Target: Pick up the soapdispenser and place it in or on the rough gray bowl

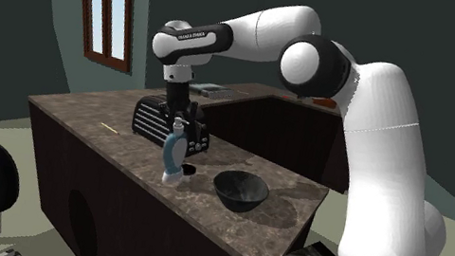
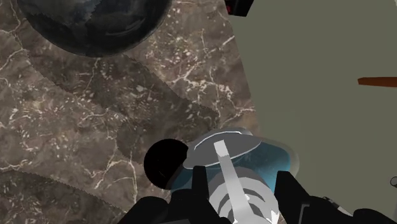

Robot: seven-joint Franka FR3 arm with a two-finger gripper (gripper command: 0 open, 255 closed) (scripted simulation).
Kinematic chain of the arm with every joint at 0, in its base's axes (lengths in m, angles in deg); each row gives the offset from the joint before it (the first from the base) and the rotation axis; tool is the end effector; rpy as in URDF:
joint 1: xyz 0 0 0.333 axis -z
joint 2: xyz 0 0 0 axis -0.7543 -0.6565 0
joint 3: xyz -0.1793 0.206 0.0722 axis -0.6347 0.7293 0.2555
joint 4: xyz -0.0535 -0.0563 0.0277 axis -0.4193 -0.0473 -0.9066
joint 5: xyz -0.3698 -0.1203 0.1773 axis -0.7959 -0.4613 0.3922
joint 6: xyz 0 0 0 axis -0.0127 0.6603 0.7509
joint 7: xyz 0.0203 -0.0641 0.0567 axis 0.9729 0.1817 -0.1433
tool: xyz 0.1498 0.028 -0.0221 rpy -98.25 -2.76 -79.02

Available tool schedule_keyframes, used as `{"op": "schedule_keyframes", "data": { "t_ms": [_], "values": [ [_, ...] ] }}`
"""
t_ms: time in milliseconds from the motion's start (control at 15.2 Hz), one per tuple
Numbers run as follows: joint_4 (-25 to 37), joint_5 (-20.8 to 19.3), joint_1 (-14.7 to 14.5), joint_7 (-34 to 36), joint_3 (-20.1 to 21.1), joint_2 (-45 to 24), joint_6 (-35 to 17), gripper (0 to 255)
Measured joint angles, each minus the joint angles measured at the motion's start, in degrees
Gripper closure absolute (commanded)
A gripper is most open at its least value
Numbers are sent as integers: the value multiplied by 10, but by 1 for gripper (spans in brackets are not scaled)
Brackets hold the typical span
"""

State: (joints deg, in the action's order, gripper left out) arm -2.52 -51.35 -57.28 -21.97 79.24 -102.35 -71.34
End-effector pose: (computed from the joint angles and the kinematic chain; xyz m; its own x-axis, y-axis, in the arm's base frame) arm 0.6680 0.1831 0.3626 0.9905 0.0354 -0.1332 0.0451 -0.9965 0.0704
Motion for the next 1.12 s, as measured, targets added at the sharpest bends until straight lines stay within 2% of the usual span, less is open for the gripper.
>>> {"op": "schedule_keyframes", "data": {
  "t_ms": [726, 1122],
  "values": [
    [89, 0, -5, -4, 1, -4, 85, 255],
    [167, -3, -11, -6, 0, -23, 144, 255]
  ]
}}
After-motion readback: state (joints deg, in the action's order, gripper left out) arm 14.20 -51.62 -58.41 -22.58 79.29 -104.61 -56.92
